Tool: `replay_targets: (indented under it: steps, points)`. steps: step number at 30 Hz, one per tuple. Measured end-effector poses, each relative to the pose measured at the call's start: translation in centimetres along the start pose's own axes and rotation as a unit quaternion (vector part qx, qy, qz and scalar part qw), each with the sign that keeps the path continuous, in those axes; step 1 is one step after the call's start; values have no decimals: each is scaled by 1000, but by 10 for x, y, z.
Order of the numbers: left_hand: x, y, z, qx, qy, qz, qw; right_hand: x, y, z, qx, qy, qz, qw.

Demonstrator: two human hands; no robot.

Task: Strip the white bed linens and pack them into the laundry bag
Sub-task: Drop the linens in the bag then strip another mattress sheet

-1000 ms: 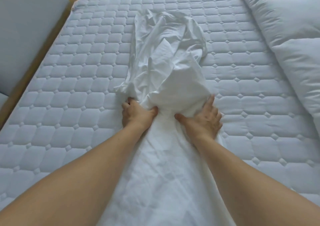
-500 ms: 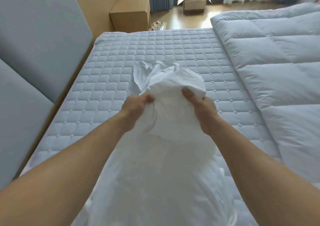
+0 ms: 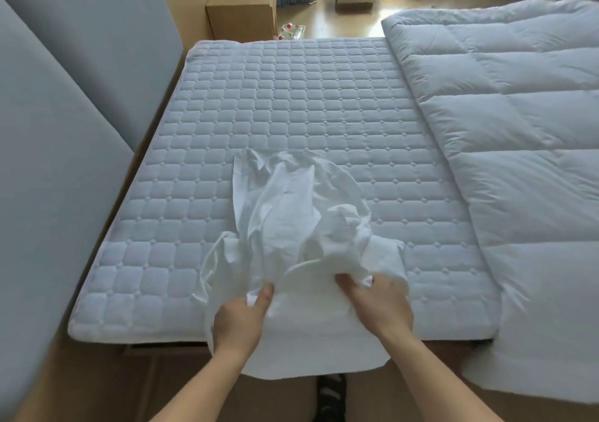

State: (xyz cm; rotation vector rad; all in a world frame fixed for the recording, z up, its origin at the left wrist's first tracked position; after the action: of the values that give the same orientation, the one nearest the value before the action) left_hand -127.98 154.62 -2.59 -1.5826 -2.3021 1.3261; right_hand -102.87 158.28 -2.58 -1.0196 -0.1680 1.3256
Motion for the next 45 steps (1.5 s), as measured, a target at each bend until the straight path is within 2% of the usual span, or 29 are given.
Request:
replay_targets:
  steps: [2,4,5,7,8,9,10,13,16,19,22,28,34,39,42,45]
  points:
    - [2,5,7,73,-12,-27,997,3,6,0,-22,-17,-31,999]
    - [5,2,-4,96,28,-108,989,7,4,14,-16,-96,-99,990]
    - [8,-1,-17,98,85,-143,981,8,1,25,2,-168,-134,977]
    - [13,3,-55,126,276,-165,938,9,-1,52,-2,-300,-151,942]
    - [17,8,-73,142,354,-164,910,14,3,64,-30,-336,-131,932]
    - [24,15,-88,156,392,-147,895,21,10,71,-64,-344,-98,932]
    - [33,21,-98,169,388,-122,898,31,18,74,-102,-330,-62,936]
    - [69,47,-90,202,266,-58,941,65,40,64,-183,-256,7,949]
    - [91,74,-53,203,151,-13,967,86,61,40,-239,-203,31,949]
    - [100,99,-27,203,100,-15,974,100,83,17,-273,-160,38,948]
    - [106,114,-15,211,84,-50,973,114,99,4,-267,-124,33,955]
    - [111,129,11,206,101,-90,969,107,114,-14,-223,-147,-48,962]
    - [131,120,-10,249,83,-30,965,121,105,3,-227,-127,7,965]
    - [177,84,-61,178,124,-97,971,158,67,69,-86,-163,-105,977]
    - [231,71,-93,152,72,-119,979,213,64,114,-120,-161,-65,978]
    - [282,67,-104,167,5,-95,981,267,67,132,-193,-128,-20,973]
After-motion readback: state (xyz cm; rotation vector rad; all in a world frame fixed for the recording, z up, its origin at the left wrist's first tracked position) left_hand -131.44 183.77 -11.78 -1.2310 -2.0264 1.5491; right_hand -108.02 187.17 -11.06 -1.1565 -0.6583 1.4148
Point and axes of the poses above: each hand's wrist, its own x-axis towards the middle knuckle, its own y-axis out of the palm, z = x × y, the point moved 4 cm from there along x, towards the middle knuckle, and after that the axes turned 4 degrees about -z, right-handed, at the moved point
